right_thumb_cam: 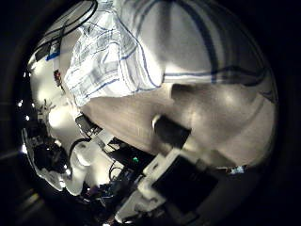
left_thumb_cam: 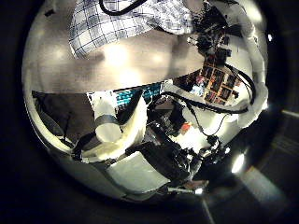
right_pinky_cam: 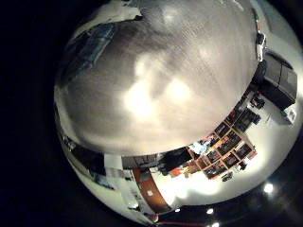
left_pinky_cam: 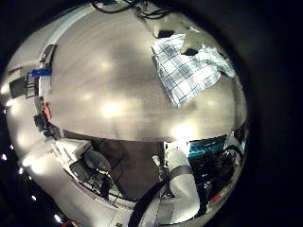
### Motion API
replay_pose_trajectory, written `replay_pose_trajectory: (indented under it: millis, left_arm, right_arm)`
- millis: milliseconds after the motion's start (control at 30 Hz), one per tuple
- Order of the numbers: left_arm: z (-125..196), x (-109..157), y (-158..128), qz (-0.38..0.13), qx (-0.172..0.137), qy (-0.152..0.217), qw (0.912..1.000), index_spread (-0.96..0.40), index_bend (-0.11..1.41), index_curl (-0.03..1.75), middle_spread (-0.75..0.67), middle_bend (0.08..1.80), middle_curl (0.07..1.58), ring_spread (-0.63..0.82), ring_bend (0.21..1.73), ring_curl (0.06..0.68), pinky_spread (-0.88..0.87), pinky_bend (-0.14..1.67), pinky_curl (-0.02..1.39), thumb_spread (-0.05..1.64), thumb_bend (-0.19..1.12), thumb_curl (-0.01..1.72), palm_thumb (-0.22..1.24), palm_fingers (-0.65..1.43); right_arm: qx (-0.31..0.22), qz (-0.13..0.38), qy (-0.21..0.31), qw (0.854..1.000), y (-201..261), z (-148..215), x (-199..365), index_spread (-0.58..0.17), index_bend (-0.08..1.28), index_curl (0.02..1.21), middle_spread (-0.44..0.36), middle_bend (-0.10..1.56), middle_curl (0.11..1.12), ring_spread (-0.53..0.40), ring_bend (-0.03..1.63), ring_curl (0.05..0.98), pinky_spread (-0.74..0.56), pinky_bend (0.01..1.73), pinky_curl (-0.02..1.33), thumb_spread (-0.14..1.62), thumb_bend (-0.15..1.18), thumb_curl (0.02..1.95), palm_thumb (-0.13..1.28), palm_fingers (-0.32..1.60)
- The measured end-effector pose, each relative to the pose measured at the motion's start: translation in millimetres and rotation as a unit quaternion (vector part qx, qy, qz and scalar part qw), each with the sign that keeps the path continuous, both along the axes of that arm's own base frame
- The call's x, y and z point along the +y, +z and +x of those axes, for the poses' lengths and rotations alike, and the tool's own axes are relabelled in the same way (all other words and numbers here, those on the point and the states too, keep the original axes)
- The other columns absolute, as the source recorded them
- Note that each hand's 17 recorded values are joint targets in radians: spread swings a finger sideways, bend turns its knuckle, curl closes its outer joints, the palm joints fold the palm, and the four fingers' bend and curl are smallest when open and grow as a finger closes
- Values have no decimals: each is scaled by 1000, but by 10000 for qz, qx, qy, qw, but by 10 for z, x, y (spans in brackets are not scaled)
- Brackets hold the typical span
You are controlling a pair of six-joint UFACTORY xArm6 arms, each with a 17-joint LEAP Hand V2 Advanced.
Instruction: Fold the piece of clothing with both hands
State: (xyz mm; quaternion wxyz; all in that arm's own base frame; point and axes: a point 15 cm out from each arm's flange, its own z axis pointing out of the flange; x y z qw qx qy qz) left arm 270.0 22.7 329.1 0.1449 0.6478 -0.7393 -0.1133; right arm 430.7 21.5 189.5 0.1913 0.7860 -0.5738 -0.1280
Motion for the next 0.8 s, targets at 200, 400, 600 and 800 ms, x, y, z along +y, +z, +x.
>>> replay_pose_trajectory:
  millis: [200,400,600,800]
  left_arm:
    - [18,4,21,-11,-14,-27,10000,-77,186,412,153,188,353,219,667,178,251,288,388,1146,-19,286,275,297]
    - [78,-31,57,-9,-46,-59,10000,-78,185,415,148,192,354,219,664,177,248,286,387,1153,-19,285,276,300]
    - [109,-179,-61,-136,9,-187,9997,-78,187,419,149,186,354,218,659,175,247,284,385,1158,-18,284,281,299]
    - [275,-419,-458,-318,-246,-379,9985,-77,186,420,142,187,354,230,658,174,251,281,381,1191,-9,288,322,293]
  right_arm:
    - [-41,-256,109,9996,-2,30,-92,-418,388,390,-248,722,549,-282,1093,379,-382,1116,234,995,17,429,777,1330]
    - [-219,-373,19,9991,151,66,-270,-420,728,564,-228,985,667,-245,1209,457,-309,1275,330,994,34,482,910,1347]
    - [-402,-358,-301,9981,407,6,-589,-361,983,724,-186,1204,759,-222,1363,552,-225,1435,434,1001,37,569,1004,1188]
    - [-580,-339,-672,9955,651,-215,-963,-325,1050,787,-166,1280,784,-210,1416,600,-188,1477,496,1011,8,619,1018,1116]
